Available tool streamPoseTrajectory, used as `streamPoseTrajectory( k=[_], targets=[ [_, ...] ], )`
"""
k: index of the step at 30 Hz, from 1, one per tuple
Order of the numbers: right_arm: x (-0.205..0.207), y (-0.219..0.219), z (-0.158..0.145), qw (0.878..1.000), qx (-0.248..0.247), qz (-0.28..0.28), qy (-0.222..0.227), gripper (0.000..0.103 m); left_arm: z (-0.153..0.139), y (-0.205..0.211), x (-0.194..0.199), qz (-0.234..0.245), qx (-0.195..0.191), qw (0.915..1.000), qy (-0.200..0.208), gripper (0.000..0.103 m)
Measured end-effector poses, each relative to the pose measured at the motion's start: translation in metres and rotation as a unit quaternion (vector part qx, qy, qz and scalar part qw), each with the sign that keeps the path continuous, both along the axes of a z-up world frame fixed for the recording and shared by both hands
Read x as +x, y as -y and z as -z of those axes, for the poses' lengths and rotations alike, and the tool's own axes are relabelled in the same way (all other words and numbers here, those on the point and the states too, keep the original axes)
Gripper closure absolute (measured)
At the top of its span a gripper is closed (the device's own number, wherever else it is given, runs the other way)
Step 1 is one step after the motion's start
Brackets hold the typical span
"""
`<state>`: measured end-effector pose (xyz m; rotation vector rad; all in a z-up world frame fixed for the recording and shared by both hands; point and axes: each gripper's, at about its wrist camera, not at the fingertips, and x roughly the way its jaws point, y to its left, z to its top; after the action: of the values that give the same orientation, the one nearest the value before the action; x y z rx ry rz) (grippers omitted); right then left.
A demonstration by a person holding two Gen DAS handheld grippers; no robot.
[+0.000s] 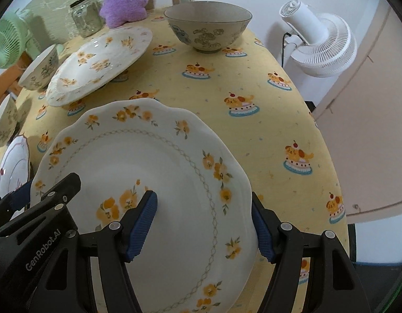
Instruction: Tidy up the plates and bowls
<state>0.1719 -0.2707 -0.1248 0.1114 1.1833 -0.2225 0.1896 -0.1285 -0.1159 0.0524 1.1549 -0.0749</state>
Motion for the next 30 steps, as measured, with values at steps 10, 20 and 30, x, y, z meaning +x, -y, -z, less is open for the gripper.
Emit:
streamPoseTrajectory(
  k=[10,20,30],
  targets=[
    [0.006,0.005,0.007,1.000,0.020,0.018,-0.005,0.031,0.001,-0.002,0.001,0.007,-0.003,1.0000,-0.001,0.039],
    [0.002,0.013,-0.001,0.999,0.021,-0.042,-0.005,0.031,-0.006,-0.006,-0.025,-0.042,-0.009,0.9991,0.001,0.015],
    [-0.009,0.020,-0.032,0.996,0.026,-0.077,0.031,0.027,-0.036,-0.008,-0.044,-0.064,-0.013,0.9969,0.045,0.004]
  ],
)
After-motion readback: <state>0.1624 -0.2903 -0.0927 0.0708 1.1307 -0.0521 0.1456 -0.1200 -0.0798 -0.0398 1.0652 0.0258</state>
